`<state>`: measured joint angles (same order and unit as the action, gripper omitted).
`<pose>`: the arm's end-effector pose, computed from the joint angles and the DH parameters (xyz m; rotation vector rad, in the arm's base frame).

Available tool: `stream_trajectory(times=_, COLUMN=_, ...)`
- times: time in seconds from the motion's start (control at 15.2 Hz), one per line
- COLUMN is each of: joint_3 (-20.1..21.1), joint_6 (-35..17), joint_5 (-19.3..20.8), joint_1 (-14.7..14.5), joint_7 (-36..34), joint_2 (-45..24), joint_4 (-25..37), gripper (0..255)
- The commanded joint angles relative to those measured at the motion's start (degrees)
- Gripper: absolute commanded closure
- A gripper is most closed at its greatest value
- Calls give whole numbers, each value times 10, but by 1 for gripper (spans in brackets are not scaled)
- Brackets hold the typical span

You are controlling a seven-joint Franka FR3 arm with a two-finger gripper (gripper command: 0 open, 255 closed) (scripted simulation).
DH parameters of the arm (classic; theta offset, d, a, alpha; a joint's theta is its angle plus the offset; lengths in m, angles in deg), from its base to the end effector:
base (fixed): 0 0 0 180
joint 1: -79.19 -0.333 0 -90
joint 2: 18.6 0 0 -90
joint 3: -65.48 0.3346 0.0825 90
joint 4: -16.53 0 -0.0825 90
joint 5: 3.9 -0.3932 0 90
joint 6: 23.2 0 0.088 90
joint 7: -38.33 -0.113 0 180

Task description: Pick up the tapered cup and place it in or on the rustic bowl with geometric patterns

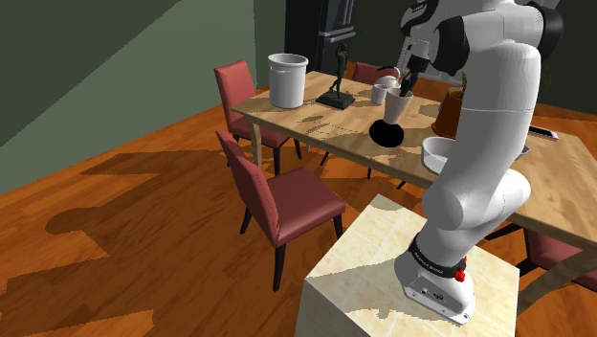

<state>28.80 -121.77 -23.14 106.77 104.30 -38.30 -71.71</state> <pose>0.3573 -0.5478 0.4891 -3.0026 0.0263 -0.1126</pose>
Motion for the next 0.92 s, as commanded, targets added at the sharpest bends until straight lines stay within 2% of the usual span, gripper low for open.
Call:
stream_trajectory(times=0.0, joint_3=1, joint_6=-15, joint_5=-2, joint_1=-1, joint_7=3, joint_2=-2, joint_4=-13, gripper=255)
stream_trajectory(times=0.53, joint_3=1, joint_6=-21, joint_5=-3, joint_1=-1, joint_7=5, joint_2=-3, joint_4=-19, gripper=255)
stream_trajectory(times=0.59, joint_3=1, joint_6=-21, joint_5=-3, joint_1=-1, joint_7=5, joint_2=-3, joint_4=-19, gripper=0)
stream_trajectory(times=0.86, joint_3=1, joint_6=-21, joint_5=-3, joint_1=-1, joint_7=5, joint_2=-3, joint_4=-19, gripper=0)
